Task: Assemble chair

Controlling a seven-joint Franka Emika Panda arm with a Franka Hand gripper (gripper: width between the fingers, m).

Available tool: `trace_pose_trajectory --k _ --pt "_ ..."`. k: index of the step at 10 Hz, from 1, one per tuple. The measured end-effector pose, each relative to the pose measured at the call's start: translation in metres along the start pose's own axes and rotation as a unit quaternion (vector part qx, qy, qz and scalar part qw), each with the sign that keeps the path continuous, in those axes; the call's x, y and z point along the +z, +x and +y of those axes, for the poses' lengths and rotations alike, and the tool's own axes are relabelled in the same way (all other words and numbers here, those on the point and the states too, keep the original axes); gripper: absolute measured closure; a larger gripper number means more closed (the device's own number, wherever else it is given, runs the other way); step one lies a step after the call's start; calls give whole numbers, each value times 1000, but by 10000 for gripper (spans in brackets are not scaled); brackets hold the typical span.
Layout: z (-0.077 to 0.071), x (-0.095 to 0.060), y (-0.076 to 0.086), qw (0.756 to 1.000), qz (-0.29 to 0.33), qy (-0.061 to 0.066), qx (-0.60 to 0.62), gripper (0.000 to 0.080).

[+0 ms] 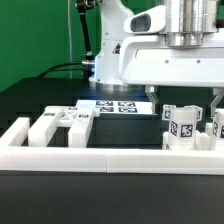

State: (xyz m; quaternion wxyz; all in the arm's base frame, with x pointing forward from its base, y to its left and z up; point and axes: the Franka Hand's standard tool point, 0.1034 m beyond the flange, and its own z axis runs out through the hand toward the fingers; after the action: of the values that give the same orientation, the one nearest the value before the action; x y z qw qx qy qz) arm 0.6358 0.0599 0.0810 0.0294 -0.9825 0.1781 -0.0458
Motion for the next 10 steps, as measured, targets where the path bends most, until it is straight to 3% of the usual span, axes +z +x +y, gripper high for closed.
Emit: trace_pose_trajectory --k 3,6,7,9,10 --pt "0 1 -1 994 0 -1 -108 150" --pt "-2 1 -1 978 0 -4 -208 150" --pt "0 1 0 960 1 -10 -280 150" --pt "1 2 0 952 0 -11 -305 150" --pt "1 2 0 954 0 -11 -301 261"
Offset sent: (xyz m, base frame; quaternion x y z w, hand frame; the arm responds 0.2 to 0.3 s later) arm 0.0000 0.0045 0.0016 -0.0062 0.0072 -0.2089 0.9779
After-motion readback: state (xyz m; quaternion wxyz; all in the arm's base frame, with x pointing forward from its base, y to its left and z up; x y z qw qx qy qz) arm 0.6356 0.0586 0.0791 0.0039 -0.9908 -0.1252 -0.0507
